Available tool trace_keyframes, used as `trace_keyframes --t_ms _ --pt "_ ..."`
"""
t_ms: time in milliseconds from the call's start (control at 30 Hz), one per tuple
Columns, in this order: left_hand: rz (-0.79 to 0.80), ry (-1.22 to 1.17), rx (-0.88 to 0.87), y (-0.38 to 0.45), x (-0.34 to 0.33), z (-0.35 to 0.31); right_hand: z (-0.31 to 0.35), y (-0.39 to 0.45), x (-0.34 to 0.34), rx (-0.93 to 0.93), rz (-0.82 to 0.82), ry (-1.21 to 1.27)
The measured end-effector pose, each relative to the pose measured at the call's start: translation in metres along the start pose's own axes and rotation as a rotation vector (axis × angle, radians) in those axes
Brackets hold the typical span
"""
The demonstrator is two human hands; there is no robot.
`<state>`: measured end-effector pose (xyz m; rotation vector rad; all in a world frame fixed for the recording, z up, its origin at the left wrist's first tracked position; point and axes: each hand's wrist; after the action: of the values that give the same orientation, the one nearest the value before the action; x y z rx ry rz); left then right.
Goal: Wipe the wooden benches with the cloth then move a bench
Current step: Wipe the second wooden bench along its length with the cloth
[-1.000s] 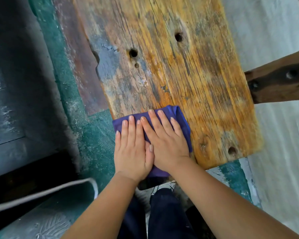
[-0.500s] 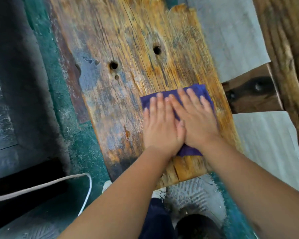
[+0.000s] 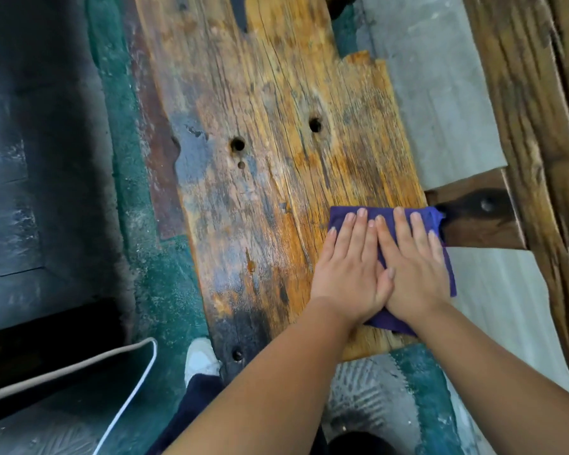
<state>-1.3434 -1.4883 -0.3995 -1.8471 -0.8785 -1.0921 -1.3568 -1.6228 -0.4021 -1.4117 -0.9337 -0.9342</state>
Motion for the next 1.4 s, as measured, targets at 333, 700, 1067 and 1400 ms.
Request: trace_keyframes --t_ms 333,700,1067,1400 --pt "-0.012 0.022 0.227 -0.071 0.039 0.144 0.166 0.024 0.013 0.234 -0.082 0.059" --pt "-0.073 -0.030 0.214 -0.017 0.077 0.216 0.214 0.101 0.041 0.256 -0.106 0.021" --pt "-0.106 -0.063 0.220 0.088 0.118 0.272 0.230 0.219 0.093 0.217 -0.060 -0.070" --pt "-0.085 -0.062 0.217 0.090 0.117 0.272 0.228 0.218 0.095 0.225 0.017 -0.069"
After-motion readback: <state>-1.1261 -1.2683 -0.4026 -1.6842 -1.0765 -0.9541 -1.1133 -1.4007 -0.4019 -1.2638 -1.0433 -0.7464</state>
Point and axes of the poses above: each hand's wrist, its own y-axis towards the middle knuckle, its own x-axis out of the back of the hand, z = x × y, and after that the axes turned 1 degree about -x, right-handed
